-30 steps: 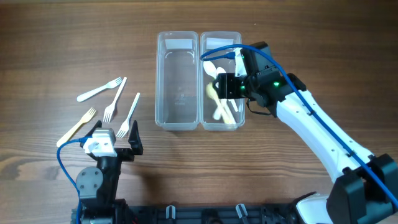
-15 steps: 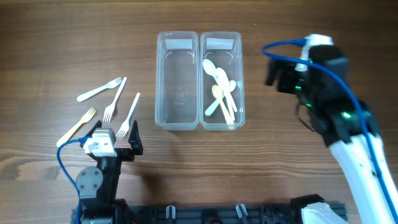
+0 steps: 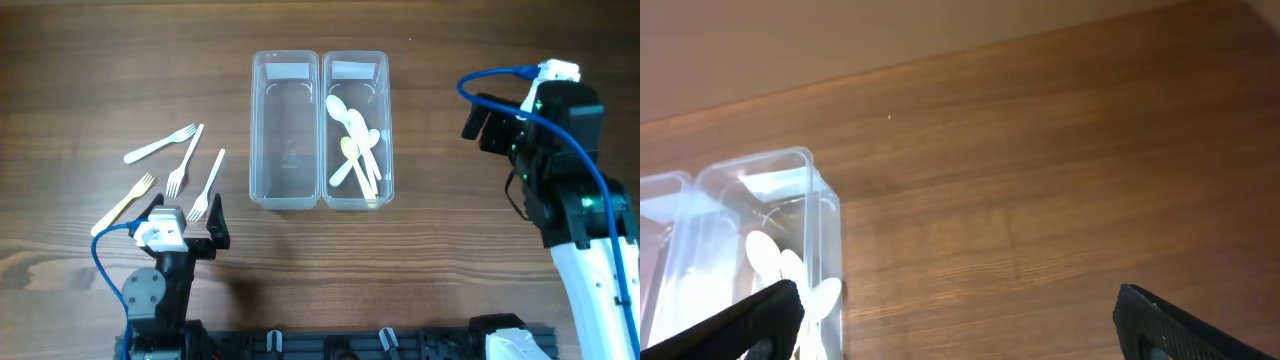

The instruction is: Pack container

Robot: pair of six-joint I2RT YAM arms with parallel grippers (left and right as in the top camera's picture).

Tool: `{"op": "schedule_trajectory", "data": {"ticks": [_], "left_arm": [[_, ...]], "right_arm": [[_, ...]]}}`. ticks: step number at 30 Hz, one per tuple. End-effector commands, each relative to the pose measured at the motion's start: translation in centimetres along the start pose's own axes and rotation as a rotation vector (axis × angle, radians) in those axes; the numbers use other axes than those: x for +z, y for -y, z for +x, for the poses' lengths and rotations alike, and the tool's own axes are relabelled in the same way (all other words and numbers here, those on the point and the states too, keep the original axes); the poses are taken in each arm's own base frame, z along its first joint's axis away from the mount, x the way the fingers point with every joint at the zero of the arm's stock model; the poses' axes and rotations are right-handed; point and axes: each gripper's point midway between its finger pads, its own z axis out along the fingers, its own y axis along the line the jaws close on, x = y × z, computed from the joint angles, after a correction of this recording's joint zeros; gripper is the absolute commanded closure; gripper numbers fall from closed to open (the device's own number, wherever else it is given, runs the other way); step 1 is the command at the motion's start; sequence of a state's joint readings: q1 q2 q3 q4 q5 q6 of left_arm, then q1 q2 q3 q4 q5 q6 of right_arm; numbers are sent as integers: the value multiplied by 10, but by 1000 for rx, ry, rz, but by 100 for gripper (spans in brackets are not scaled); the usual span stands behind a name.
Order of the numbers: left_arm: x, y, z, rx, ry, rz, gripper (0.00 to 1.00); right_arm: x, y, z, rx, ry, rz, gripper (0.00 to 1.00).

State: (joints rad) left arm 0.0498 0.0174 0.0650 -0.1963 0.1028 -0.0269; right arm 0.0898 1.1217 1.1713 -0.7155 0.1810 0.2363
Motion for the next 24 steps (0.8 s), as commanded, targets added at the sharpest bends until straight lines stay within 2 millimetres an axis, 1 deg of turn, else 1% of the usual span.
{"op": "schedule_trajectory", "data": {"ticks": [1, 8, 15, 16, 18, 21, 23, 24], "left_arm": [[0, 0, 0, 20, 6, 1, 0], [0, -3, -3, 21, 18, -20, 0], [0, -3, 0, 19, 6, -14, 0], [0, -1, 0, 19, 6, -7, 0], [0, 11, -3, 22, 17, 62, 0], [-11, 46, -33, 49, 112, 259, 0], [-23, 50, -65, 9, 154, 266, 0], [-27, 49, -77, 8, 160, 250, 0]], "right_arm": [[9, 3, 0, -19, -17, 28, 0], [36, 2, 16, -36, -100, 47, 0], [63, 1, 35, -53, -189, 68, 0], [67, 1, 38, -56, -203, 71, 0], [73, 1, 43, -60, -222, 75, 0], [82, 1, 51, -66, -254, 82, 0], [87, 2, 55, -69, -272, 87, 0], [88, 2, 56, -70, -275, 87, 0]]}}
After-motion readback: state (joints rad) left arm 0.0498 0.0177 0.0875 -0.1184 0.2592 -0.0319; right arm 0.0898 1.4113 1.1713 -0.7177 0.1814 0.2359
